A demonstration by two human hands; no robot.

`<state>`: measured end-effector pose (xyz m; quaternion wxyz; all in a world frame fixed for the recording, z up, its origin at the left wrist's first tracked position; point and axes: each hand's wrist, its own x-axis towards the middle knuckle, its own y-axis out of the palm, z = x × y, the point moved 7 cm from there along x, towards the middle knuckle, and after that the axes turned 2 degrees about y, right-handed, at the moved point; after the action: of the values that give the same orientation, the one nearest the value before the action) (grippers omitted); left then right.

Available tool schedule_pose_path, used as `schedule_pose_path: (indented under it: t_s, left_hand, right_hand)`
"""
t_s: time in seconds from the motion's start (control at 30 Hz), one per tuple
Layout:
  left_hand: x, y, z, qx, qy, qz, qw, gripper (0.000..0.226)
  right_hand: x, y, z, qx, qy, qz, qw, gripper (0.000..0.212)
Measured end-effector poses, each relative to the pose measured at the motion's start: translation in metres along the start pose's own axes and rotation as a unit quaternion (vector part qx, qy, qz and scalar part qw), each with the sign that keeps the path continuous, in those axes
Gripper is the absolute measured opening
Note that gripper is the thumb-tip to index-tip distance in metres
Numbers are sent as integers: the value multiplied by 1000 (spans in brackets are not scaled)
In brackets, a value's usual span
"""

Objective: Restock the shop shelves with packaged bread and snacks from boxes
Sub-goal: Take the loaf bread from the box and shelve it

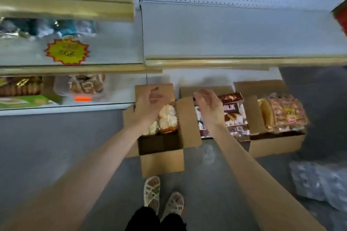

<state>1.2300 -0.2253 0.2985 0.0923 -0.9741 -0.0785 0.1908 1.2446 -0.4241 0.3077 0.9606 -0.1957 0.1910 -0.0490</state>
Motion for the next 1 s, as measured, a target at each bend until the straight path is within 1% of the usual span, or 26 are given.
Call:
schedule_pose_path:
  t_s: [0.17, 0.27, 0.47, 0.63, 0.73, 0.8, 0.93, 1.0]
  left_hand:
    - [36, 0, 73, 27, -65, -24, 997, 44]
    - [50, 10, 116, 43, -95, -34, 994, 37]
    - [71, 42, 216, 16, -184, -64, 981, 40]
    - [85, 64, 294, -15, -237, -92, 967, 46]
    - [92, 72, 334, -12, -265, -105, 958, 43]
    - [102, 79, 363, -12, -272, -109, 956, 43]
    - [119, 88, 404, -15, -277, -107, 955, 44]
    - [128, 93, 424, -26, -279, -102, 955, 46]
  right_hand:
    - [51, 49, -55, -30, 34, 50, 998, 34]
    - [77, 70, -95, -23, 77, 75, 994, 41]
    - [122, 104, -185, -79, 104, 144, 981, 45]
    - [148, 125, -253, -94, 135, 157, 974, 47]
    - [158, 135, -281, -118, 134, 162, 971, 45]
    - [168, 146, -301, -127, 140, 163, 968, 47]
    - [189, 167, -335, -107, 166, 148, 969, 49]
    - [199, 180, -350, -107, 166, 141, 970, 56]
